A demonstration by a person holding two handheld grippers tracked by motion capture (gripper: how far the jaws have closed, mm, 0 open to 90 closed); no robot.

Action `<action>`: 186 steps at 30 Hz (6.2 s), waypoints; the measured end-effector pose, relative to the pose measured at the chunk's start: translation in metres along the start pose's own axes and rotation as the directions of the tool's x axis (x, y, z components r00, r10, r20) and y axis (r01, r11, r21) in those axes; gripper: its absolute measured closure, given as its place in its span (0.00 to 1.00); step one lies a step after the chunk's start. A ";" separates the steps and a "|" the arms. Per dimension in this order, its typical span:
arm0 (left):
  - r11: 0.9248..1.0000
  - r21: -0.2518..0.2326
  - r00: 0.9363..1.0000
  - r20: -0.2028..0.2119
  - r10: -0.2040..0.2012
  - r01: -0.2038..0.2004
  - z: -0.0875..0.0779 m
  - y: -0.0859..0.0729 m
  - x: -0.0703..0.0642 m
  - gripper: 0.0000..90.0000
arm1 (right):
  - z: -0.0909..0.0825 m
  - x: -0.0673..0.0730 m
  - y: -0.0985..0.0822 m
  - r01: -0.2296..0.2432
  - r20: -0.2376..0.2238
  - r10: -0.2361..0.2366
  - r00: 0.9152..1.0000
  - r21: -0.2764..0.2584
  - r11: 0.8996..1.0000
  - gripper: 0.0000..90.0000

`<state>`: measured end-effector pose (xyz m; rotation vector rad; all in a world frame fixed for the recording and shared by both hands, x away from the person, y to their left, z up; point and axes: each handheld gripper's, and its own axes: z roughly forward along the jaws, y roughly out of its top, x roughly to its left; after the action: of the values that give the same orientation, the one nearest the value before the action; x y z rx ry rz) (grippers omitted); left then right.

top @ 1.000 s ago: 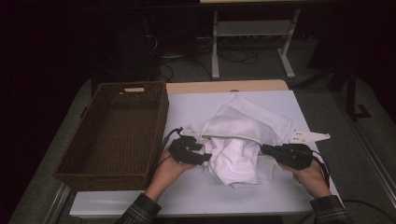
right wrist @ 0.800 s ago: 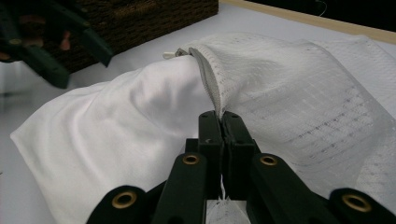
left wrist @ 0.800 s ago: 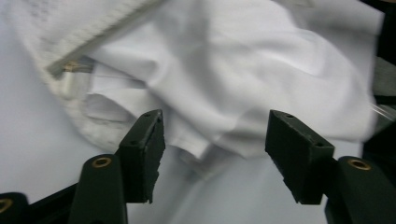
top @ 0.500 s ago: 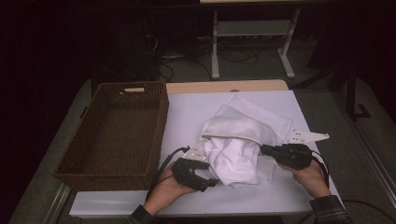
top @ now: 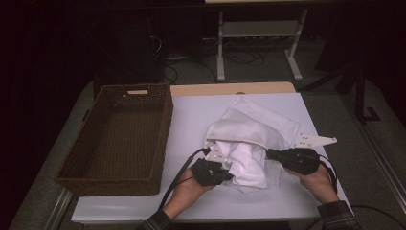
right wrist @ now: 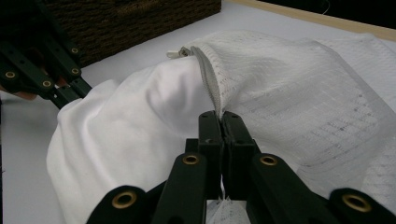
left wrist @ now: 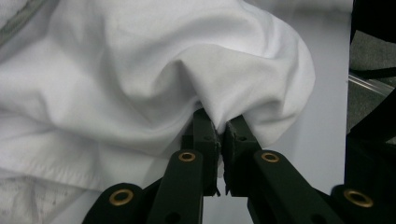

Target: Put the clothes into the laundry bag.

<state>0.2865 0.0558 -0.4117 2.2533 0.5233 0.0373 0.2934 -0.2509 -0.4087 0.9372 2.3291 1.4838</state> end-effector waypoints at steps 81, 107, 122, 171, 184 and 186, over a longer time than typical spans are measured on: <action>1.000 -0.002 0.991 -0.130 -0.021 0.021 0.015 0.021 0.040 0.46 | -0.003 0.007 -0.022 -0.024 -0.028 0.026 0.999 0.059 0.998 0.97; 0.999 -0.045 0.997 -0.083 0.007 -0.011 0.066 0.034 0.044 0.98 | -0.005 0.007 -0.020 -0.025 -0.027 0.027 0.999 0.049 0.998 0.97; 0.999 -0.034 0.996 -0.092 0.010 -0.014 0.083 0.047 0.041 0.77 | -0.010 0.004 -0.020 -0.027 -0.023 0.028 0.999 0.037 0.999 0.97; 0.988 -0.036 0.931 -0.332 -0.153 0.149 0.057 0.051 0.152 0.70 | -0.009 0.003 -0.021 -0.025 -0.029 0.027 0.999 0.043 0.999 0.97; 0.985 0.031 0.955 -0.252 -0.156 0.169 0.057 0.042 0.145 0.99 | -0.010 0.003 -0.021 -0.028 -0.027 0.029 0.999 0.040 0.999 0.97; 0.984 0.021 0.953 -0.255 -0.164 0.175 0.052 0.039 0.141 0.99 | -0.010 0.003 -0.021 -0.031 -0.026 0.032 0.999 0.040 0.999 0.97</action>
<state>0.4393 0.0498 -0.4383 2.2500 0.8602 0.2296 0.2780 -0.2628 -0.4221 0.9746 2.3812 1.4760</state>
